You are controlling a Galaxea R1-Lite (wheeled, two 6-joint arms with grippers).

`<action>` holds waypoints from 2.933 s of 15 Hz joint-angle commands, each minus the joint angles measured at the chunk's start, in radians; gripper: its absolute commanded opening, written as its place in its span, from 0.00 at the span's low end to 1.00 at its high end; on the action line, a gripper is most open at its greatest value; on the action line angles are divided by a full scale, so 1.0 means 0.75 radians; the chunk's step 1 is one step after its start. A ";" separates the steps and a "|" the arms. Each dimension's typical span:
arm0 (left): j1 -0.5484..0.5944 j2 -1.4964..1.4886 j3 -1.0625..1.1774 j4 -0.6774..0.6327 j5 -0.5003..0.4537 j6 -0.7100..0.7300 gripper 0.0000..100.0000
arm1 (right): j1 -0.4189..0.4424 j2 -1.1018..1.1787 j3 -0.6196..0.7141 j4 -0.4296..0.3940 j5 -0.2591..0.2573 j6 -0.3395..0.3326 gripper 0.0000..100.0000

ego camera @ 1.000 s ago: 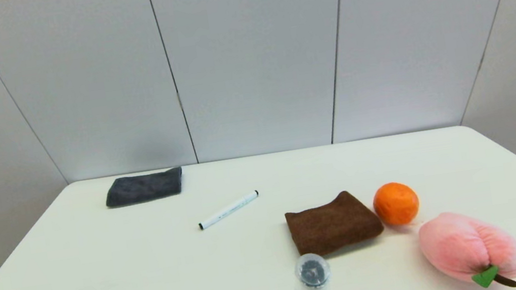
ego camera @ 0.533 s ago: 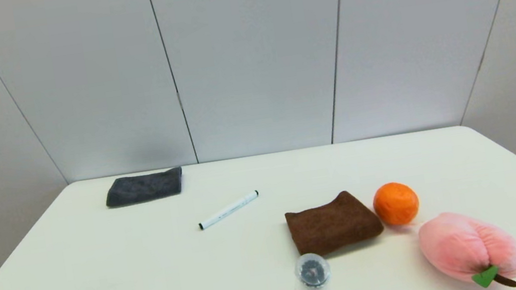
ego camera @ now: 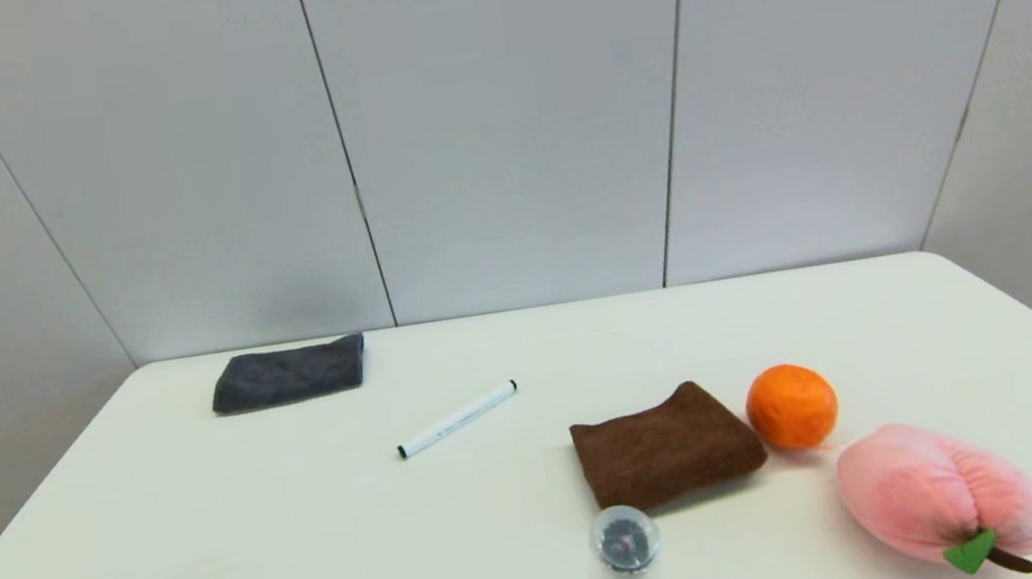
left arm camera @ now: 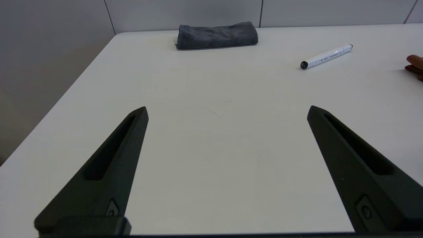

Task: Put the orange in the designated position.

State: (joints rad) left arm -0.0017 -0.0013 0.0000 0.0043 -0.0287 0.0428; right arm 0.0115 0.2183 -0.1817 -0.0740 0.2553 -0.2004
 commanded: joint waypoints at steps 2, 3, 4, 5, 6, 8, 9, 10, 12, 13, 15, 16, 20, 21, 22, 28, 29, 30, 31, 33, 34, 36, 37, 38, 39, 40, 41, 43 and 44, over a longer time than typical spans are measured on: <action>0.000 0.000 0.000 0.000 -0.001 0.000 1.00 | -0.011 -0.132 0.199 -0.001 0.003 -0.003 1.00; 0.000 0.000 0.000 0.000 -0.001 0.000 1.00 | -0.013 -0.148 0.203 -0.006 0.001 0.001 1.00; 0.000 0.000 0.000 0.000 -0.001 0.000 1.00 | -0.013 -0.164 0.203 -0.004 -0.001 0.003 1.00; 0.000 0.000 0.000 0.000 -0.001 0.000 1.00 | -0.013 -0.187 0.203 0.001 -0.003 0.024 1.00; 0.000 0.000 0.000 0.000 -0.001 0.000 1.00 | -0.013 -0.213 0.201 0.003 -0.001 0.046 1.00; 0.000 0.000 0.000 0.000 -0.001 0.000 1.00 | -0.015 -0.248 0.201 0.003 -0.001 0.085 1.00; 0.000 0.002 0.000 0.000 -0.001 0.000 1.00 | -0.015 -0.267 0.201 0.003 -0.001 0.128 1.00; 0.000 0.002 0.000 0.000 -0.001 0.000 1.00 | -0.015 -0.285 0.201 0.003 -0.001 0.161 1.00; 0.000 0.002 0.000 0.000 -0.001 0.000 1.00 | -0.015 -0.291 0.203 -0.001 -0.021 0.185 1.00; 0.000 0.000 0.000 0.000 -0.001 0.000 1.00 | -0.015 -0.291 0.205 0.007 -0.109 0.179 1.00; 0.000 0.000 0.000 0.000 -0.001 0.000 1.00 | -0.015 -0.291 0.218 0.005 -0.212 0.169 1.00; 0.000 0.000 0.000 0.000 -0.001 0.000 1.00 | -0.015 -0.291 0.222 0.007 -0.230 0.169 1.00; 0.000 0.002 0.000 0.000 -0.001 0.000 1.00 | -0.015 -0.291 0.234 0.119 -0.291 0.134 1.00; 0.000 0.000 0.000 0.000 -0.001 0.000 1.00 | -0.015 -0.291 0.234 0.119 -0.285 0.134 1.00; 0.000 0.002 0.000 0.000 -0.001 0.000 1.00 | -0.015 -0.291 0.234 0.119 -0.287 0.136 1.00; 0.000 0.000 0.000 0.000 -0.001 0.000 1.00 | -0.015 -0.291 0.240 0.095 -0.302 0.187 1.00; 0.000 0.000 0.000 0.000 -0.001 0.000 1.00 | -0.015 -0.291 0.240 0.095 -0.300 0.192 1.00; 0.000 0.000 0.000 0.000 -0.001 0.000 1.00 | -0.015 -0.291 0.240 0.095 -0.300 0.190 1.00; 0.000 0.002 0.000 0.000 -0.001 0.000 1.00 | -0.015 -0.291 0.240 0.097 -0.300 0.175 1.00; 0.000 0.000 0.000 0.000 -0.001 0.000 1.00 | -0.015 -0.291 0.240 0.097 -0.302 0.183 1.00; 0.000 0.000 0.000 0.000 -0.001 0.000 1.00 | -0.015 -0.291 0.240 0.095 -0.302 0.187 1.00; 0.000 0.002 0.000 0.000 -0.001 0.000 1.00 | -0.015 -0.291 0.240 0.095 -0.300 0.181 1.00; 0.000 0.000 0.000 0.000 -0.001 0.000 1.00 | -0.015 -0.291 0.240 0.097 -0.300 0.177 1.00; 0.000 0.000 0.000 0.000 -0.001 0.000 1.00 | -0.015 -0.291 0.240 0.097 -0.297 0.175 1.00; 0.000 0.002 0.000 0.000 -0.001 0.000 1.00 | -0.015 -0.291 0.242 0.097 -0.297 0.175 1.00; 0.000 0.002 0.000 0.000 -0.001 0.000 1.00 | -0.015 -0.291 0.242 0.097 -0.297 0.175 1.00; 0.000 0.000 0.000 0.000 -0.001 0.000 1.00 | -0.015 -0.291 0.240 0.097 -0.300 0.175 1.00; 0.000 0.002 0.000 0.000 -0.001 0.000 1.00 | -0.015 -0.291 0.240 0.097 -0.300 0.177 1.00; 0.000 0.000 0.000 0.000 -0.001 0.000 1.00 | -0.015 -0.291 0.240 0.097 -0.300 0.179 1.00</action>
State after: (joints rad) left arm -0.0017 -0.0013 0.0000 0.0047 -0.0291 0.0428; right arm 0.0000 -0.0028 -0.0013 -0.0013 0.0302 -0.0672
